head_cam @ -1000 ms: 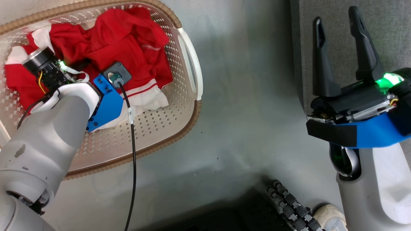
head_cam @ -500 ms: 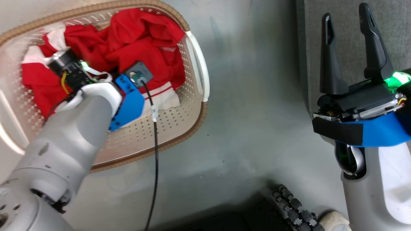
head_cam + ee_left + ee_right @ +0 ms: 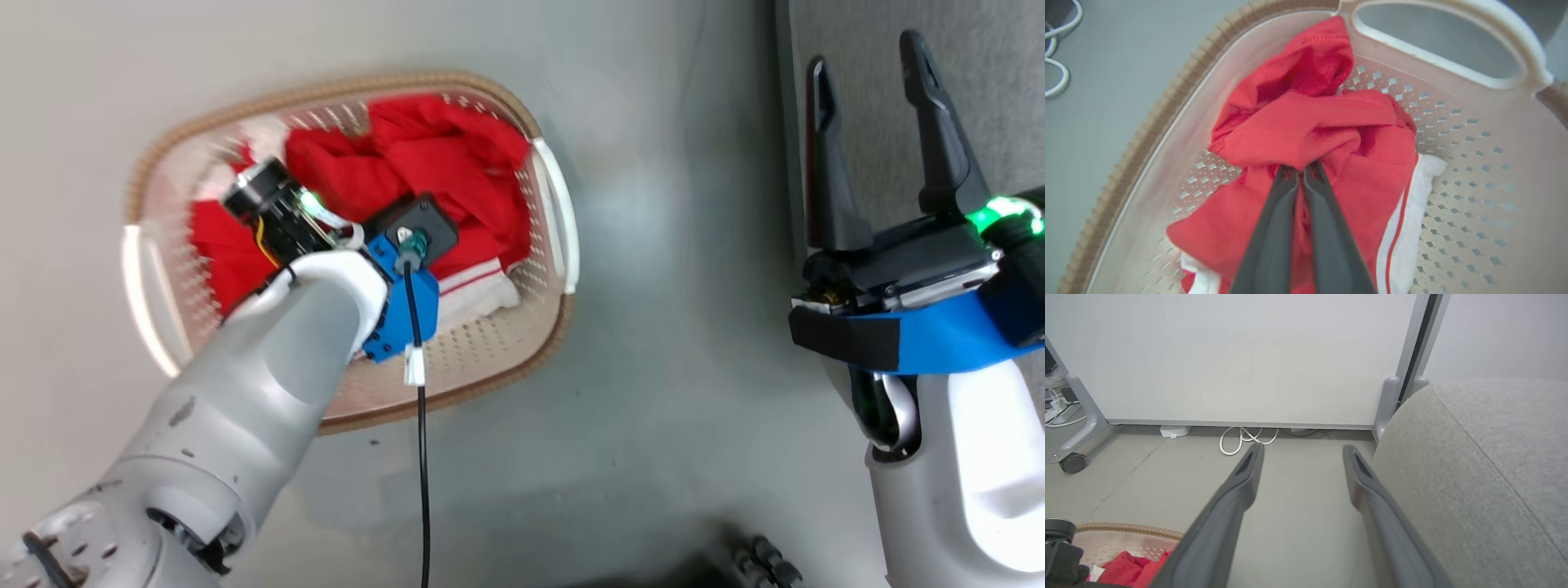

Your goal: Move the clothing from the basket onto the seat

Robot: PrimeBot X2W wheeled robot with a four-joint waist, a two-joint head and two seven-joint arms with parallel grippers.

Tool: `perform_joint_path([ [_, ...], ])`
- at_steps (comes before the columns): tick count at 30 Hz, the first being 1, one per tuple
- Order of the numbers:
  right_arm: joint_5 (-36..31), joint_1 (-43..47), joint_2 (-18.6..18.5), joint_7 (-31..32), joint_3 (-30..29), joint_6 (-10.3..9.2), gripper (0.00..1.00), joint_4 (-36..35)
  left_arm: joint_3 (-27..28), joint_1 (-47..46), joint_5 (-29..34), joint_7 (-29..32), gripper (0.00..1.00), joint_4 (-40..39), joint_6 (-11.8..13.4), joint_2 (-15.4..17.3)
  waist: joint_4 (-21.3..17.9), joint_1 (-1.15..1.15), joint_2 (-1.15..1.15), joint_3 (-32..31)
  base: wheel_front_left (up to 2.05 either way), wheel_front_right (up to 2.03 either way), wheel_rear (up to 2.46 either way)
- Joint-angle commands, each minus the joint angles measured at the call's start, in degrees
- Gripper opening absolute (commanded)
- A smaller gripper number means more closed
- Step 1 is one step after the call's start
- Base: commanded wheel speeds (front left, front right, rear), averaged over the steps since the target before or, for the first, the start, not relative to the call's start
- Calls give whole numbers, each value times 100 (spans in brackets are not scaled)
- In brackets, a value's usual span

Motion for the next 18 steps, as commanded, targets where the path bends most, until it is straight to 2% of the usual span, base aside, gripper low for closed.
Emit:
perform_joint_path([
  [1, -60, 89, -14, -22, -30, 1, 100, 46, 48, 88, -39, -130, 0, -51, 7, -43, 231, 0, 0, -397, 0, 0, 0],
  [9, -196, 382, -15, -22, -109, 1, 100, 264, 357, 461, -331, -358, 0, -614, 103, -185, 529, 0, 0, -1269, 0, 0, 0],
  [18, -215, 776, -15, -22, -182, 1, 100, 445, 992, 1028, -329, -355, 0, -1933, 228, 42, 725, 0, 0, -2162, 0, 0, 0],
])
